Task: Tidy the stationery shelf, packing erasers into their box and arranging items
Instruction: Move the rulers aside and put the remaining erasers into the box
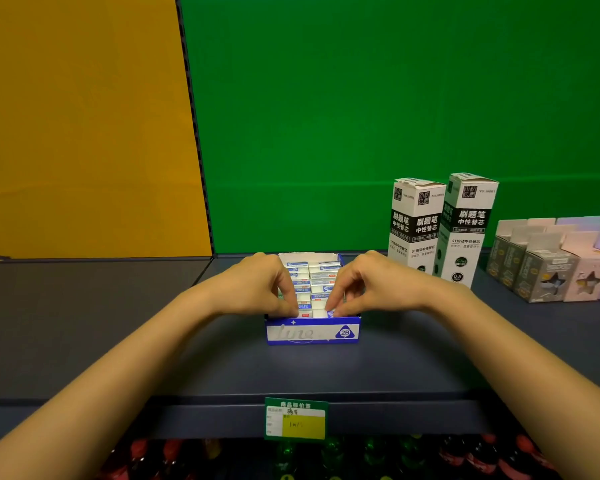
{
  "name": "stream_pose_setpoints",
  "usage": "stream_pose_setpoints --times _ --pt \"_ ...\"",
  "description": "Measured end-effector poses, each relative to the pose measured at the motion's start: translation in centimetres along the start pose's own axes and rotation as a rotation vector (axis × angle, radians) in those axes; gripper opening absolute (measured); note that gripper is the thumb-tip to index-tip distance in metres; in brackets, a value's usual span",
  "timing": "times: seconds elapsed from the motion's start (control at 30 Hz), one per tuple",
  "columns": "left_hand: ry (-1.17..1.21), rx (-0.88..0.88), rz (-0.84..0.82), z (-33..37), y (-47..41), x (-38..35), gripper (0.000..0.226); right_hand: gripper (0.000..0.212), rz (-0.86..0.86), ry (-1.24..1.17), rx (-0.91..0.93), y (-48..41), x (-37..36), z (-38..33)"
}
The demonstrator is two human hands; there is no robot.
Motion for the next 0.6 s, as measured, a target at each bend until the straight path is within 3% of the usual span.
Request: stream_pose_setpoints --times 0.6 --pt "0.069 -0.027 -0.037 -0.14 0.51 -0.14 0.016 0.017 0.11 0.036 -0.066 0.79 0.3 -0.11"
Point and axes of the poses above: each hand's wrist, its own y-axis away from the middle knuckle, its own x-axis out of the back of the hand, z = x × y, the point moved 8 cm from there along -y, towards the middle knuckle, and after that the axes turned 4 degrees about y, right-handed, at the moved point
